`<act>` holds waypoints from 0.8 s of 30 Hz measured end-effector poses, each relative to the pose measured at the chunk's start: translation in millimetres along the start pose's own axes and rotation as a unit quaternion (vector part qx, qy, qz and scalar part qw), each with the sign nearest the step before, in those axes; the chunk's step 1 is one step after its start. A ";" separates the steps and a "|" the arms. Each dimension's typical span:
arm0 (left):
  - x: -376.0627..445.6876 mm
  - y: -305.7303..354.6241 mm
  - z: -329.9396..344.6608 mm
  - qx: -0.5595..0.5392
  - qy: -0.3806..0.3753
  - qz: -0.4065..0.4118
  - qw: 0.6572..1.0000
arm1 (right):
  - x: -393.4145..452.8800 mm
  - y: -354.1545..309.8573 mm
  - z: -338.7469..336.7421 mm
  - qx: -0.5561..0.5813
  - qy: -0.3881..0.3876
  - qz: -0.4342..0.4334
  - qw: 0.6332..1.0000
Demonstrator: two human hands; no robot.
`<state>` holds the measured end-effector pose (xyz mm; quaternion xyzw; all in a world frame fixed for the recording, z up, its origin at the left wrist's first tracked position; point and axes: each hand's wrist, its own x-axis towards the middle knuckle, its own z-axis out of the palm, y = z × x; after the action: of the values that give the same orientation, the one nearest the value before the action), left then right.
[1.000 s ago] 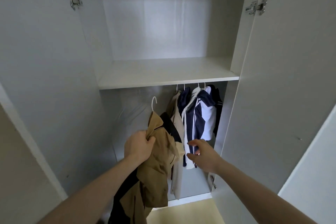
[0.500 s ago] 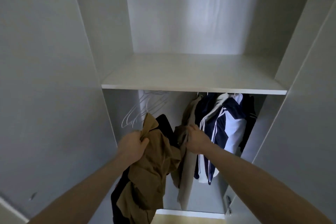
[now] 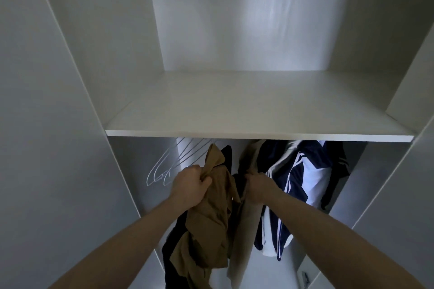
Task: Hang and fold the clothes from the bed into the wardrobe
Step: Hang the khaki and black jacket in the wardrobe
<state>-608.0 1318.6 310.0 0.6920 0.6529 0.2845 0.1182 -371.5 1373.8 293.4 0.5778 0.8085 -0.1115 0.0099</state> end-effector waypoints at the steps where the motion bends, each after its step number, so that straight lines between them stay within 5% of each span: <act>1: 11.5 -1.5 6.9 -0.007 0.000 0.008 1.000 | 3.9 3.0 -1.2 0.001 -0.007 0.009 1.000; 9: 80.7 14.9 65.6 -0.068 -0.013 0.039 0.997 | 23.1 37.4 0.5 0.068 0.034 0.091 0.993; 24: 121.8 43.5 109.9 -0.135 0.073 0.028 0.988 | 9.2 48.2 25.3 0.222 0.200 0.189 0.935</act>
<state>-513.1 1454.5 273.4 0.6653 0.5954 0.4233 0.1544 -332.3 1392.4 259.2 0.7175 0.6244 -0.1667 -0.2597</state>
